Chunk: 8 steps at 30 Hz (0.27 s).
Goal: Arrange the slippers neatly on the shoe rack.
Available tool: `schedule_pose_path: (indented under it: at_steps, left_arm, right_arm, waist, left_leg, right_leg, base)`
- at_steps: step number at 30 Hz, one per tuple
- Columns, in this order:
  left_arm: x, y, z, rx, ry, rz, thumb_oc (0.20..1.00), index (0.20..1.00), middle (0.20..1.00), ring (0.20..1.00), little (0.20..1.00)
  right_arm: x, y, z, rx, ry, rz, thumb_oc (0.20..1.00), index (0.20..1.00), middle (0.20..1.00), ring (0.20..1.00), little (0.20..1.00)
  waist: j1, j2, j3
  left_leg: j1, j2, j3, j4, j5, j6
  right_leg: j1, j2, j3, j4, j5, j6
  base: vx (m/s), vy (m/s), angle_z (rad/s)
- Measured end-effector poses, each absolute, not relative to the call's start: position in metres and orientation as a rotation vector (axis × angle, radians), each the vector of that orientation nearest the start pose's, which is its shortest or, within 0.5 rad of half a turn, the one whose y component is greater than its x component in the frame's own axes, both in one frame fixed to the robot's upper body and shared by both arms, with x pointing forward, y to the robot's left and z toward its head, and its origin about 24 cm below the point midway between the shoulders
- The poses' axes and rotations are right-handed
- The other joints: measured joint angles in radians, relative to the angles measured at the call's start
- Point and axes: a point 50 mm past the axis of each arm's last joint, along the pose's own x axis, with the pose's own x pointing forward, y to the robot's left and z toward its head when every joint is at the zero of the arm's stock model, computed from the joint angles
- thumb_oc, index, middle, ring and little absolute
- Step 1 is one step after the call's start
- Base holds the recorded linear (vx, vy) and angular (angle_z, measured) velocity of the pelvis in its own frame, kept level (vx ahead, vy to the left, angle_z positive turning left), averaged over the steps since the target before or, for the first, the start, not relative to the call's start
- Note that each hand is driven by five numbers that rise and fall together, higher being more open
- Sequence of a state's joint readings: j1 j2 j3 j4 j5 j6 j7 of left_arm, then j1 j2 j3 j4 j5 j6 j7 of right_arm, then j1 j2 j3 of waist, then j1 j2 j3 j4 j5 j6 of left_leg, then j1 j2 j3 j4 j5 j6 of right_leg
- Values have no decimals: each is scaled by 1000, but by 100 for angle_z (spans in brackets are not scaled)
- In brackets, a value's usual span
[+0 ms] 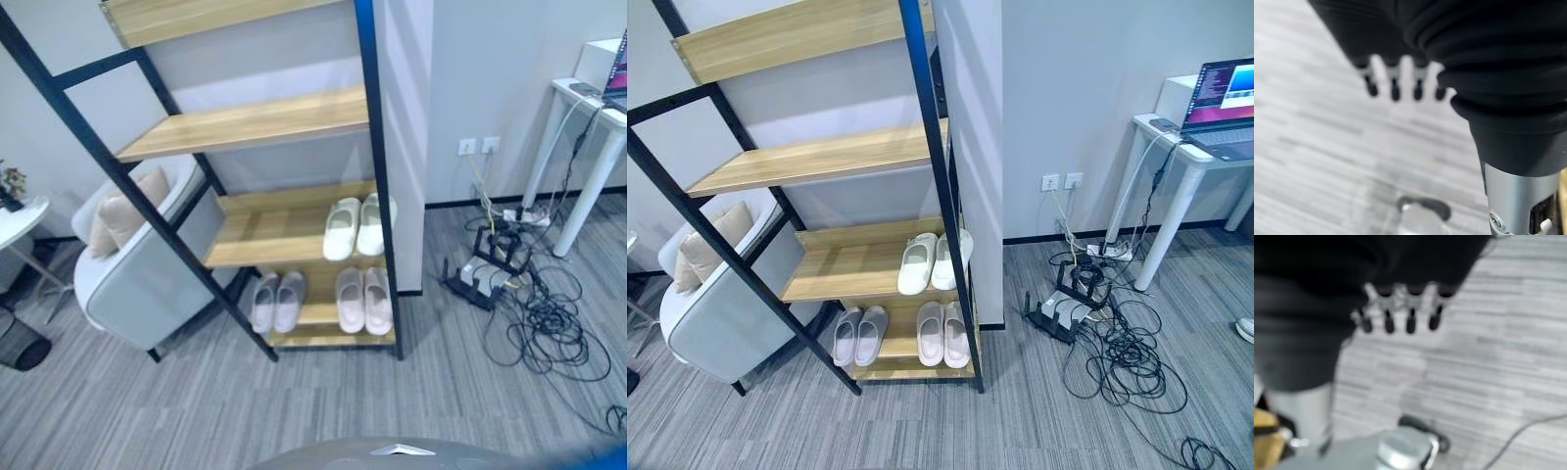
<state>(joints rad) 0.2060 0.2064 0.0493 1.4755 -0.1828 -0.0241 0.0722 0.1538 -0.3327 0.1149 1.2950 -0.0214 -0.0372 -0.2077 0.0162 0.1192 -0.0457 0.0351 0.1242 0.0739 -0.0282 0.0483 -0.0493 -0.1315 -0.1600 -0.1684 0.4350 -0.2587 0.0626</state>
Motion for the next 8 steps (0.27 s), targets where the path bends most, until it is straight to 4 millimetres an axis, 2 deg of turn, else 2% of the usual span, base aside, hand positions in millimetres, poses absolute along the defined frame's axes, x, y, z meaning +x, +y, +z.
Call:
schedule_pose_path:
  at_steps: [5,8]
  left_arm:
    - [-36,227,-173,20,1560,405,1000,1000,1000,1000,1000]
    - [-26,221,-175,30,1542,365,1000,1000,1000,1000,1000]
  right_arm:
    - [12,-262,-163,-413,1384,-274,1000,1000,1000,1000,1000]
    - [11,-262,-163,-395,1393,-290,1000,1000,1000,1000,1000]
  waist:
    - [1,-18,-17]
    - [-1,-20,-26]
  left_leg:
    - [0,-3,-1,0,-2,1]
    - [0,-4,-2,-1,-2,2]
  right_leg:
    - [1,-2,1,-1,1,4]
    - [2,-2,1,-2,0,5]
  base:
    - [0,0,0]
    - [0,0,0]
